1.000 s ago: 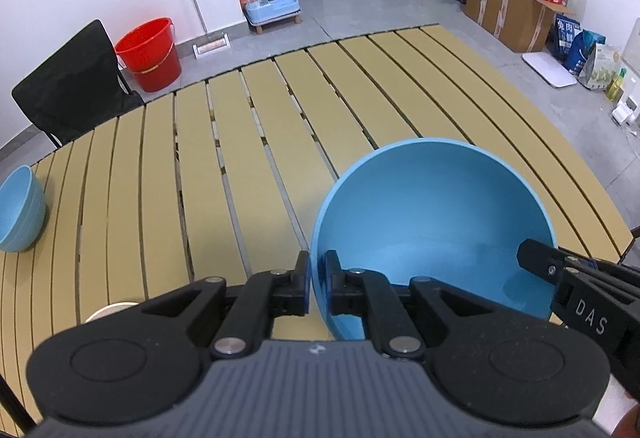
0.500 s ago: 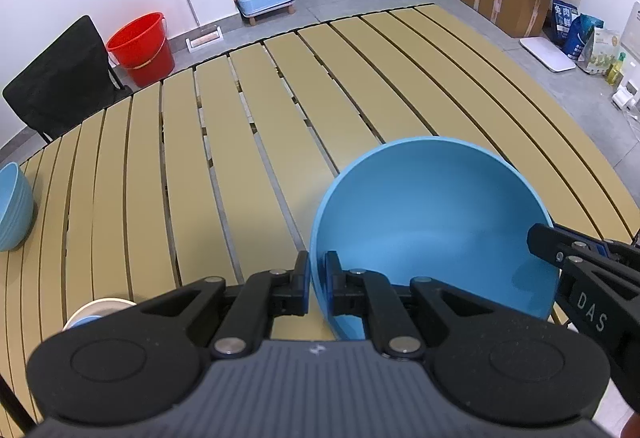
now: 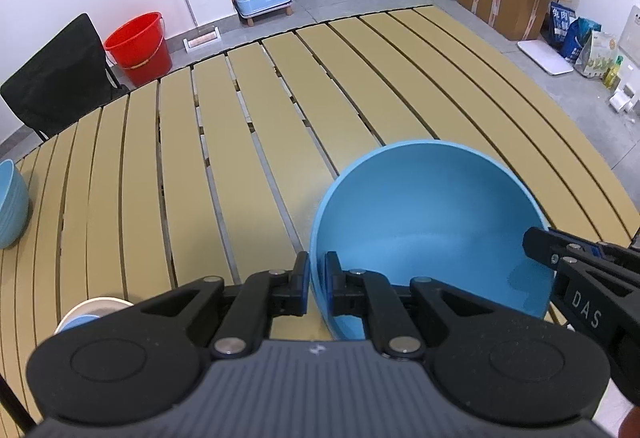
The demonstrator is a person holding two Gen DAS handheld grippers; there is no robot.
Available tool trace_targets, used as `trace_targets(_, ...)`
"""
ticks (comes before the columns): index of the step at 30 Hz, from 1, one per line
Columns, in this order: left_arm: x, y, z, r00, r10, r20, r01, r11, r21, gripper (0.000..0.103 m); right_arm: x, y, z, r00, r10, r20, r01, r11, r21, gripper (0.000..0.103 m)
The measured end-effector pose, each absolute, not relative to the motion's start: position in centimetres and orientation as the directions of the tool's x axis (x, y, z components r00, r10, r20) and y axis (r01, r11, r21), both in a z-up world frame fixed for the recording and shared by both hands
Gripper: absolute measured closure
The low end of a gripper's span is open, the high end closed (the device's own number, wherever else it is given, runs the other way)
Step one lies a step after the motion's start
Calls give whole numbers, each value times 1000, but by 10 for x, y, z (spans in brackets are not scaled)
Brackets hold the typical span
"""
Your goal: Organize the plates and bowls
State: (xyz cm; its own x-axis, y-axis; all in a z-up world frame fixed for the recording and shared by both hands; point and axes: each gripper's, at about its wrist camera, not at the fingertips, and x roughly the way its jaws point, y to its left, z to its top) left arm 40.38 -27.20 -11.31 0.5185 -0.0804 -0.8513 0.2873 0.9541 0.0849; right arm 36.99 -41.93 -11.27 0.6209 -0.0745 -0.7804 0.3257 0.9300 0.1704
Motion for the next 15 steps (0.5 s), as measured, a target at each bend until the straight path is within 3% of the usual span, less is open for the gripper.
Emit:
trace_targets(5,404,-262,-101,532,-108,-840,277,960,52,93,367,-423,-110,634,-55,-771,323,925,199,90)
trace_targets(10,403,-248,-86,565,-107,-819,246,968,43,71,360,-423,-104,655,-53,-754,317,925,211,86)
trace_targets(13,401,-241,-79,578,-109,-809,239,970,39,65,353,-423,-101,667,-48,-744,311,925,219,74)
trace_targets(15,397,-236,-74,589,-109,-800,234,971,40,49,350,-421,-100,670,-51,-741,310,926,217,53)
